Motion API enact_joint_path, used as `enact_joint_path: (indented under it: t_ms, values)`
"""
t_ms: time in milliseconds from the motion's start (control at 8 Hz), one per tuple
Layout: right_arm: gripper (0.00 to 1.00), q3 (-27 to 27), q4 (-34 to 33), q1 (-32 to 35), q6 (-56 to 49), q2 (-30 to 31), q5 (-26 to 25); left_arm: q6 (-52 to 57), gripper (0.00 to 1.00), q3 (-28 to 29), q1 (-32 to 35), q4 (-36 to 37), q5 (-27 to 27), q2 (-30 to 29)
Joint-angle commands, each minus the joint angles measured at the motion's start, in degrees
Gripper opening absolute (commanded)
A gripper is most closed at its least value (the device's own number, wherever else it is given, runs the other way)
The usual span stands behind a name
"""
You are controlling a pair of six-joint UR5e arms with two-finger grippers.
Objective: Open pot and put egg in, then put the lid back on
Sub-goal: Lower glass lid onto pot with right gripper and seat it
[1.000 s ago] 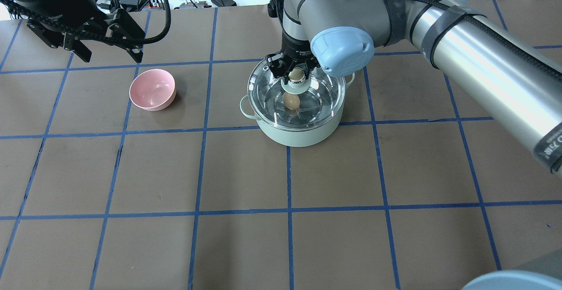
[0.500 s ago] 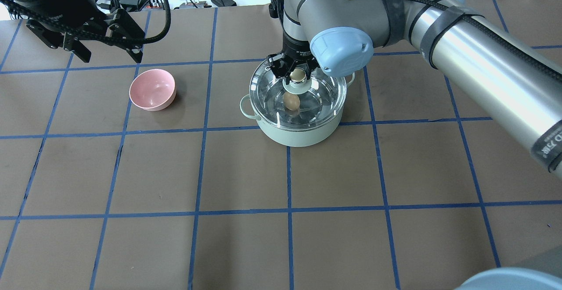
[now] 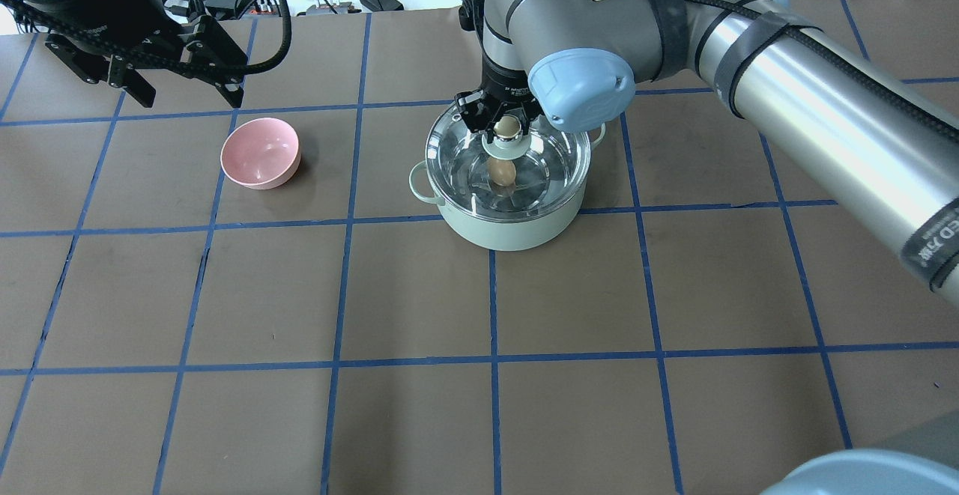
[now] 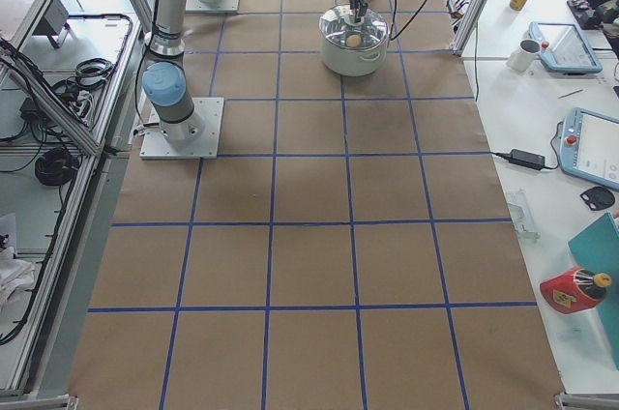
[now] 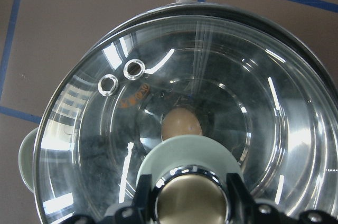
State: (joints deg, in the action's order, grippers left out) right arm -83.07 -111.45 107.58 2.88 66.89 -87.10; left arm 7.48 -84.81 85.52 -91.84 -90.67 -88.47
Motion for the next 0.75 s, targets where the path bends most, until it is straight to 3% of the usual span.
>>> enact_joint_path:
  t_ms: [0,625]
  values:
    - [0.00,0.0,-1.0,0.0,-0.5,-0.2,-0.1,0.0,1.00,0.0,0.0,0.0,0.1,0.0]
    - [0.00,-0.1,-1.2,0.0,-0.9,-0.3,-1.9,0.0,1.00,0.0,-0.3,0.0,0.1,0.0]
